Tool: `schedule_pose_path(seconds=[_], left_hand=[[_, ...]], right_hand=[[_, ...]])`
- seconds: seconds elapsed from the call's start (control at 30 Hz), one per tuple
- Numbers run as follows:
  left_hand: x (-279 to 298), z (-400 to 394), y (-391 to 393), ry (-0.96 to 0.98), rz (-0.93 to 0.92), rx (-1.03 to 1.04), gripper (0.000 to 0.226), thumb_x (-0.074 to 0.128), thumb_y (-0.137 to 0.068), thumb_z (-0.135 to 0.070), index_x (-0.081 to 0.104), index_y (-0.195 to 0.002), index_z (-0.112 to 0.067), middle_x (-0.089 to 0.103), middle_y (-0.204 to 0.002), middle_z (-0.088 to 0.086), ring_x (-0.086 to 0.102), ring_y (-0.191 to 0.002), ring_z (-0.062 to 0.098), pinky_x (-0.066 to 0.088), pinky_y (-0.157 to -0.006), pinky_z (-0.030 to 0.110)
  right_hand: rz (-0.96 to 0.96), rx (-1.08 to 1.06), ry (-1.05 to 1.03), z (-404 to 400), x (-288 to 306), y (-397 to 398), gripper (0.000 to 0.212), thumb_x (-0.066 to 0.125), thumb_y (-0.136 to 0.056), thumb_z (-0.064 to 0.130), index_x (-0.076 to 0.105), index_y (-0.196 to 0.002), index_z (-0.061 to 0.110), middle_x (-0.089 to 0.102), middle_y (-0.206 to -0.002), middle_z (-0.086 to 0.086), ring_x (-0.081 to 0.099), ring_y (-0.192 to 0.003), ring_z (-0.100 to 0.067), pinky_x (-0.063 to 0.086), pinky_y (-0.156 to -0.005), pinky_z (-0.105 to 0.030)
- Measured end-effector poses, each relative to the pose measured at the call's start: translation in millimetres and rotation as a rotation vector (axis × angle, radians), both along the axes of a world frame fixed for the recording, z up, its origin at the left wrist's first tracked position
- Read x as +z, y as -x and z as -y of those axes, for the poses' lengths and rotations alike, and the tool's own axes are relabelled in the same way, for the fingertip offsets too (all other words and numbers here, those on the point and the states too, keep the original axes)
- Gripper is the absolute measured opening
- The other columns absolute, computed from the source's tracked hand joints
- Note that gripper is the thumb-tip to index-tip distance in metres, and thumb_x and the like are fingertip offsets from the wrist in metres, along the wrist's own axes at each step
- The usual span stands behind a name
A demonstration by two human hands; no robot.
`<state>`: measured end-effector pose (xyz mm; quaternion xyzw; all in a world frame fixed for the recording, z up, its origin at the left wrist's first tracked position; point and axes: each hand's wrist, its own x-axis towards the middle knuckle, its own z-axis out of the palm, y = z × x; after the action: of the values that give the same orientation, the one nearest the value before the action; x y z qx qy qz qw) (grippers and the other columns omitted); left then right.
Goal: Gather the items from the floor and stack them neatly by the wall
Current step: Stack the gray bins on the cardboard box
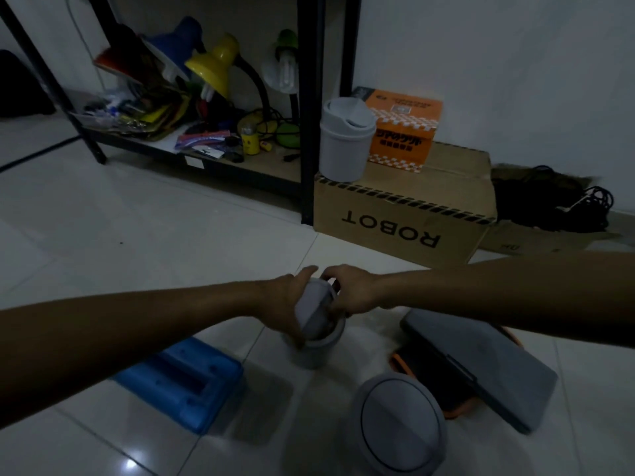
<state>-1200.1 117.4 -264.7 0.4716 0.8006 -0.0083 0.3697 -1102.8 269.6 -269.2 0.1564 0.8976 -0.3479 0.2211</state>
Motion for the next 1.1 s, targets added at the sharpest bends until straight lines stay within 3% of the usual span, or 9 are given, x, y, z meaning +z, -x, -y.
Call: schedule_pose_path(seconds=[0.1,0.17,0.33,0.47,0.57,0.63,0.9,1.03,1.1], left_hand=[[-4.3,-3.2,9.2,-0.112,0.024,0.055,0.141,0.092,-0.062,-0.041,-0.012,-0.155,-0.023,0.029,-0.156,0.008,0.038,-0.137,0.025,0.043,-0.109,0.039],[-11.7,-2.3,13.0,-0.181,0.007,0.048,0.137,0.091,-0.062,-0.042,-0.009,-0.155,-0.024,0.032,-0.153,0.008,0.039,-0.136,0.026,0.044,-0.108,0.04],[-23.8,0.0,17.5,-0.167,0.001,0.007,0.134,0.088,-0.063,-0.052,-0.003,-0.156,-0.023,0.025,-0.157,0.006,0.032,-0.141,0.024,0.035,-0.115,0.043],[-27.6,2.1,22.0,-0.108,0.067,0.028,0.144,0.091,-0.062,-0.048,-0.014,-0.156,-0.019,0.022,-0.161,0.005,0.029,-0.144,0.022,0.03,-0.119,0.038],[-28.7,3.8,21.3,-0.125,0.093,0.064,0.154,0.092,-0.062,-0.04,-0.031,-0.15,-0.017,0.019,-0.163,0.007,0.029,-0.145,0.023,0.031,-0.118,0.037],[-31.6,5.0,20.4,-0.156,0.099,0.081,0.157,0.093,-0.061,-0.036,-0.038,-0.145,-0.017,0.028,-0.159,0.011,0.037,-0.141,0.024,0.037,-0.115,0.039],[-15.0,-3.9,34.5,-0.406,0.119,0.073,0.146,0.095,-0.057,-0.037,-0.013,-0.155,-0.029,0.035,-0.152,-0.003,0.041,-0.135,0.014,0.043,-0.108,0.029],[8.9,-23.3,43.5,-0.602,0.143,0.096,0.128,0.095,-0.061,-0.031,0.001,-0.148,-0.041,0.038,-0.139,-0.02,0.045,-0.12,-0.002,0.04,-0.088,0.0],[22.7,-37.3,42.9,-0.679,0.138,0.127,0.119,0.094,-0.062,-0.032,0.006,-0.142,-0.048,0.038,-0.132,-0.024,0.044,-0.118,-0.004,0.041,-0.083,0.0]], right_hand=[[-0.088,-0.039,-0.048,-5.6,-5.4,3.4,0.058,0.072,-0.085,0.027,0.049,-0.137,0.017,0.058,-0.127,-0.006,0.06,-0.105,-0.021,0.058,-0.087,-0.037],[-0.134,-0.058,-0.038,-2.8,-8.4,1.8,0.062,0.07,-0.087,0.036,0.044,-0.141,0.019,0.056,-0.132,-0.005,0.056,-0.11,-0.02,0.053,-0.09,-0.034],[-0.053,0.065,-0.034,2.4,-22.6,-4.9,0.133,0.087,-0.07,0.045,-0.011,-0.157,0.025,0.027,-0.155,-0.006,0.037,-0.138,-0.026,0.043,-0.109,-0.037],[-0.071,0.083,-0.066,6.4,-33.7,-4.8,0.153,0.093,-0.063,0.044,-0.032,-0.151,0.028,0.014,-0.16,-0.01,0.027,-0.144,-0.03,0.036,-0.115,-0.04],[-0.096,0.099,-0.09,8.1,-38.6,-2.2,0.157,0.093,-0.061,0.048,-0.037,-0.147,0.033,0.015,-0.157,-0.008,0.03,-0.141,-0.031,0.039,-0.114,-0.041],[-0.12,0.138,-0.117,8.6,-40.8,-2.6,0.154,0.089,-0.064,0.051,-0.043,-0.141,0.039,0.014,-0.153,-0.007,0.035,-0.136,-0.032,0.043,-0.11,-0.042],[-0.251,0.234,-0.177,-22.5,-18.5,3.8,0.14,0.081,-0.073,0.056,-0.036,-0.147,0.036,0.016,-0.15,-0.009,0.032,-0.135,-0.034,0.037,-0.112,-0.039],[-0.314,0.187,-0.207,-56.0,13.2,12.3,0.133,0.08,-0.076,0.054,-0.027,-0.153,0.035,0.009,-0.159,-0.008,0.024,-0.143,-0.03,0.031,-0.109,-0.033],[-0.337,0.158,-0.223,-70.4,29.4,13.6,0.131,0.08,-0.076,0.055,-0.024,-0.154,0.038,0.011,-0.157,-0.004,0.027,-0.141,-0.031,0.034,-0.107,-0.034]])
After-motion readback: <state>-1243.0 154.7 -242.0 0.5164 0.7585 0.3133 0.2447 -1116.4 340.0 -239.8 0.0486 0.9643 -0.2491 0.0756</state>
